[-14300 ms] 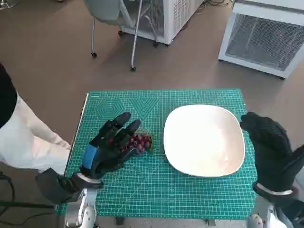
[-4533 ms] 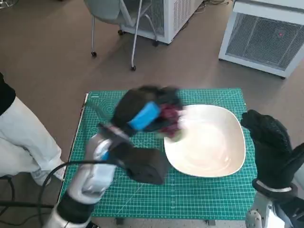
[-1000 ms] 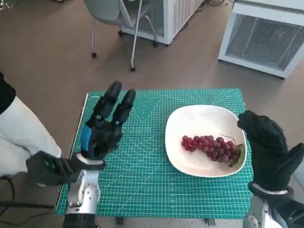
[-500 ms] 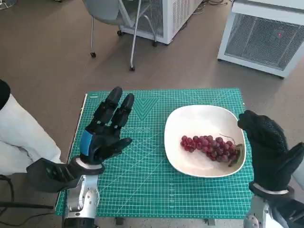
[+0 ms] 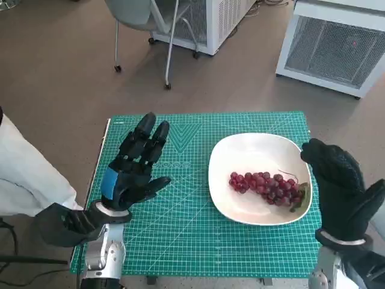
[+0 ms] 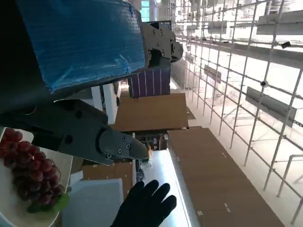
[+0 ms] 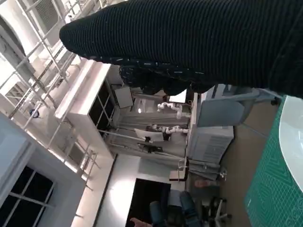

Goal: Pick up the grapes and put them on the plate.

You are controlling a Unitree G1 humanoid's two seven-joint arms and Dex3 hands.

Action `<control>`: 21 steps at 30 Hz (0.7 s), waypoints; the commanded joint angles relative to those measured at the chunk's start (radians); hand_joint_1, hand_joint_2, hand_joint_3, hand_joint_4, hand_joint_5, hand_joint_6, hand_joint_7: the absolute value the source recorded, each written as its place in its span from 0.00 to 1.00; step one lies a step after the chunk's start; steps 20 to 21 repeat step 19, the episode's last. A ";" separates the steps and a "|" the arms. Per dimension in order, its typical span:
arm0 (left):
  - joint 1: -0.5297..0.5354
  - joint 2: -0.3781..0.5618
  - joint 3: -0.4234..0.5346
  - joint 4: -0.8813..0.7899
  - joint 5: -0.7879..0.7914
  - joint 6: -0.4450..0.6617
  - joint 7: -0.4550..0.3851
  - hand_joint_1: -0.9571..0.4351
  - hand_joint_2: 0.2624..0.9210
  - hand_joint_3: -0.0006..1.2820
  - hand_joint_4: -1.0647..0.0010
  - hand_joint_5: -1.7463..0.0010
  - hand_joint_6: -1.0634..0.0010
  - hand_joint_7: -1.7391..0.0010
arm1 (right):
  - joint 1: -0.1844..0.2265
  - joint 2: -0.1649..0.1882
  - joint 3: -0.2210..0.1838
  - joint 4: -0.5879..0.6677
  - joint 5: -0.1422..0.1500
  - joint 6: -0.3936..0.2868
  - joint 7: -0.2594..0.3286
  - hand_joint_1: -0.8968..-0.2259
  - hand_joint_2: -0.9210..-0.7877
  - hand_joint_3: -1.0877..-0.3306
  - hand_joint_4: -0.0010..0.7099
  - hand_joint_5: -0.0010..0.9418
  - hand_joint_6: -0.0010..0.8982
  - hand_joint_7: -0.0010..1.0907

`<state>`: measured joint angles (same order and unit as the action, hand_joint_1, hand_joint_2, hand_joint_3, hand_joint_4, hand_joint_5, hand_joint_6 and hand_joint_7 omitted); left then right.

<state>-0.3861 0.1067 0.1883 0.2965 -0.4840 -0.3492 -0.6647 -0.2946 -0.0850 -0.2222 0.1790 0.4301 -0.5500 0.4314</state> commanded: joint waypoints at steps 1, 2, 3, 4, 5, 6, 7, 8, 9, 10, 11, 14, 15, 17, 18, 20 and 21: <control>0.013 0.003 -0.006 -0.018 0.007 0.000 -0.002 0.59 1.00 0.06 0.88 0.99 0.80 0.98 | 0.007 -0.004 0.000 0.018 0.007 0.011 0.010 0.73 0.00 0.68 0.69 0.40 0.31 0.76; 0.012 0.003 -0.006 -0.017 0.009 -0.001 -0.002 0.59 1.00 0.06 0.88 0.99 0.80 0.98 | 0.007 -0.003 0.000 0.019 0.006 0.010 0.011 0.72 0.00 0.68 0.69 0.40 0.31 0.76; 0.012 0.004 -0.007 -0.015 0.011 -0.003 -0.002 0.59 1.00 0.05 0.87 0.99 0.80 0.98 | 0.007 -0.003 0.000 0.019 0.006 0.010 0.012 0.72 0.00 0.68 0.69 0.40 0.31 0.75; 0.012 0.004 -0.008 -0.014 0.012 -0.005 -0.002 0.59 1.00 0.05 0.87 0.99 0.80 0.98 | 0.007 -0.004 0.000 0.020 0.006 0.009 0.012 0.72 0.00 0.68 0.69 0.40 0.31 0.75; 0.011 0.005 -0.008 -0.013 0.014 -0.006 -0.002 0.60 1.00 0.05 0.87 0.99 0.80 0.98 | 0.007 -0.004 0.000 0.020 0.005 0.008 0.013 0.72 0.00 0.68 0.69 0.40 0.30 0.75; 0.012 0.005 -0.009 -0.013 0.014 -0.006 -0.003 0.60 1.00 0.05 0.87 0.99 0.80 0.98 | 0.007 -0.004 -0.001 0.020 0.005 0.007 0.014 0.72 0.00 0.68 0.69 0.40 0.30 0.75; 0.012 0.006 -0.009 -0.012 0.015 -0.006 -0.004 0.60 1.00 0.06 0.87 0.99 0.80 0.98 | 0.007 -0.004 -0.001 0.020 0.005 0.007 0.014 0.72 0.00 0.68 0.69 0.40 0.30 0.75; 0.012 0.007 -0.010 -0.012 0.015 -0.006 -0.006 0.60 1.00 0.06 0.87 0.99 0.80 0.97 | 0.007 -0.005 -0.001 0.020 0.005 0.007 0.015 0.72 0.00 0.68 0.69 0.40 0.30 0.75; 0.012 0.007 -0.010 -0.011 0.016 -0.006 -0.007 0.60 1.00 0.06 0.87 0.99 0.80 0.97 | 0.006 -0.005 -0.001 0.021 0.005 0.007 0.015 0.72 0.00 0.68 0.69 0.40 0.30 0.75; 0.012 0.008 -0.010 -0.010 0.016 -0.007 -0.008 0.60 1.00 0.06 0.87 0.99 0.80 0.97 | 0.006 -0.005 -0.002 0.021 0.005 0.007 0.016 0.72 0.00 0.68 0.69 0.40 0.30 0.75; 0.012 0.008 -0.011 -0.009 0.017 -0.008 -0.009 0.61 1.00 0.06 0.87 0.99 0.80 0.97 | 0.005 -0.005 -0.002 0.022 0.006 0.007 0.017 0.72 0.00 0.68 0.69 0.40 0.30 0.75; 0.012 0.010 -0.011 -0.005 0.015 -0.005 -0.012 0.61 1.00 0.06 0.87 0.99 0.80 0.97 | 0.004 -0.006 -0.004 0.023 0.008 0.010 0.018 0.72 0.00 0.68 0.69 0.40 0.30 0.76; 0.012 0.011 -0.011 -0.003 0.014 -0.004 -0.014 0.61 1.00 0.07 0.87 0.99 0.80 0.97 | 0.004 -0.007 -0.004 0.022 0.010 0.012 0.019 0.72 0.00 0.68 0.69 0.40 0.30 0.76; 0.012 0.011 -0.012 -0.001 0.014 -0.002 -0.016 0.61 1.00 0.07 0.87 0.99 0.80 0.97 | 0.004 -0.008 -0.005 0.023 0.014 0.014 0.021 0.72 0.00 0.68 0.69 0.40 0.30 0.76; 0.012 0.011 -0.012 -0.001 0.014 -0.001 -0.017 0.61 1.00 0.07 0.87 0.99 0.80 0.97 | 0.003 -0.008 -0.006 0.024 0.015 0.014 0.022 0.72 0.00 0.68 0.69 0.40 0.30 0.76; 0.013 0.011 -0.012 0.000 0.014 0.000 -0.017 0.61 1.00 0.07 0.87 0.99 0.80 0.97 | 0.003 -0.008 -0.006 0.024 0.016 0.014 0.022 0.72 0.00 0.68 0.69 0.40 0.30 0.76; 0.013 0.011 -0.012 0.000 0.014 0.000 -0.017 0.61 1.00 0.07 0.87 0.99 0.80 0.97 | 0.003 -0.008 -0.006 0.024 0.016 0.014 0.022 0.72 0.00 0.68 0.69 0.40 0.30 0.76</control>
